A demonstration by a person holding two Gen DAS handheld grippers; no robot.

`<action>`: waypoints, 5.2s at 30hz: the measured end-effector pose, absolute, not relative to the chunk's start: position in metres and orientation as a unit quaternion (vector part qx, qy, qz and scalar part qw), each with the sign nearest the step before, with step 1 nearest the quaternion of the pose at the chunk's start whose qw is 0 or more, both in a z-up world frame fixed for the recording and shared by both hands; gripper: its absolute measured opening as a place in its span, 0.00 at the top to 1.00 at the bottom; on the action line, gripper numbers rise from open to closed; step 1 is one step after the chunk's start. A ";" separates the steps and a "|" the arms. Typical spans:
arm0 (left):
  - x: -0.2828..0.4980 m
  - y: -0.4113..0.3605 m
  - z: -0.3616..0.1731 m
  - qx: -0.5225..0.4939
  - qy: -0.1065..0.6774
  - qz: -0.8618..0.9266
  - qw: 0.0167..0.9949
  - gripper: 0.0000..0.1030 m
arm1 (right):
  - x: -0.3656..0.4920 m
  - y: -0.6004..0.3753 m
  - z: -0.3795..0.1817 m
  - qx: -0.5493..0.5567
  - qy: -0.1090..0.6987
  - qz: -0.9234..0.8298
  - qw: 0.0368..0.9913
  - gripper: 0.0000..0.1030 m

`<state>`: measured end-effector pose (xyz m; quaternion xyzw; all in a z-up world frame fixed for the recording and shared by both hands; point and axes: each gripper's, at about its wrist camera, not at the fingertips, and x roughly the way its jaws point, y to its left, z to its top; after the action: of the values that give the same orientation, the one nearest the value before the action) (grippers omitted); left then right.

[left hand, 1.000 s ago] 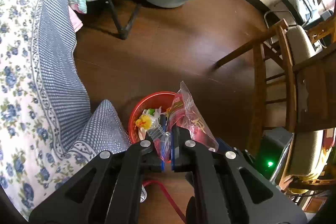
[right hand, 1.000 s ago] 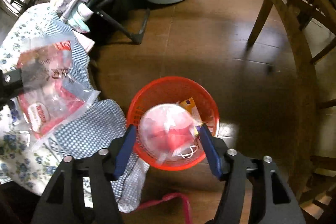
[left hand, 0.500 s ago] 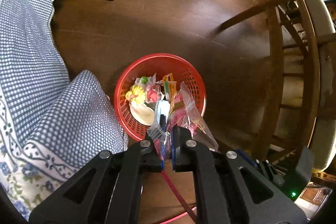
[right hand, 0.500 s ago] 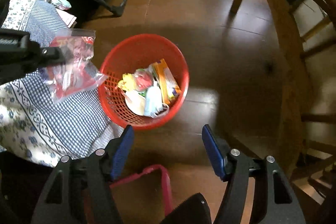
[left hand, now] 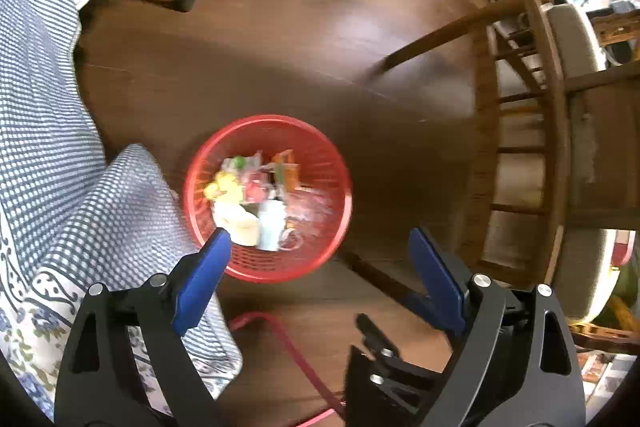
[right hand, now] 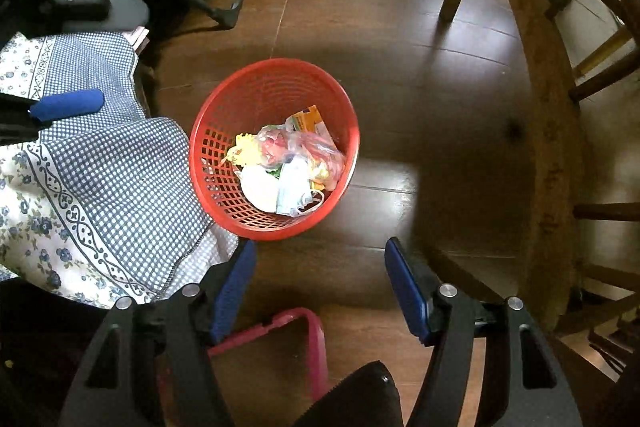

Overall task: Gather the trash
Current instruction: 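Move both tools back up over the bed toward the remaining items, then grasp the red snack packet with the right tool, then grasp the red knotted pom-pom with the left tool, then carry the red packet and red pom-pom down to the red wastebasket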

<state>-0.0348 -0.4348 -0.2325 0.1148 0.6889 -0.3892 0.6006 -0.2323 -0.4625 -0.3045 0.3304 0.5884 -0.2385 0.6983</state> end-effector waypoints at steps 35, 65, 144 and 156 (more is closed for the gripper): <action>0.000 -0.185 0.028 -0.005 0.405 -0.308 0.861 0.10 | -0.164 -0.392 -0.113 0.246 0.474 -0.234 0.812 0.16; 0.182 0.102 0.009 -0.209 0.398 0.040 0.892 0.09 | 0.196 -0.154 -0.013 -0.007 0.403 0.050 0.914 0.10; 0.336 -0.151 -0.061 0.066 0.479 -0.235 0.843 0.54 | 0.104 -0.181 -0.073 0.197 0.470 0.062 0.858 0.68; 0.206 -0.028 0.001 -0.034 0.461 -0.127 0.878 0.54 | 0.107 -0.184 -0.066 0.185 0.451 0.032 0.873 0.68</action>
<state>0.2065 -0.0279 0.0014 -0.0335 0.4608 -0.1270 0.8777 0.1069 -0.1840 -0.0664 0.1848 0.4509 0.0323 0.8727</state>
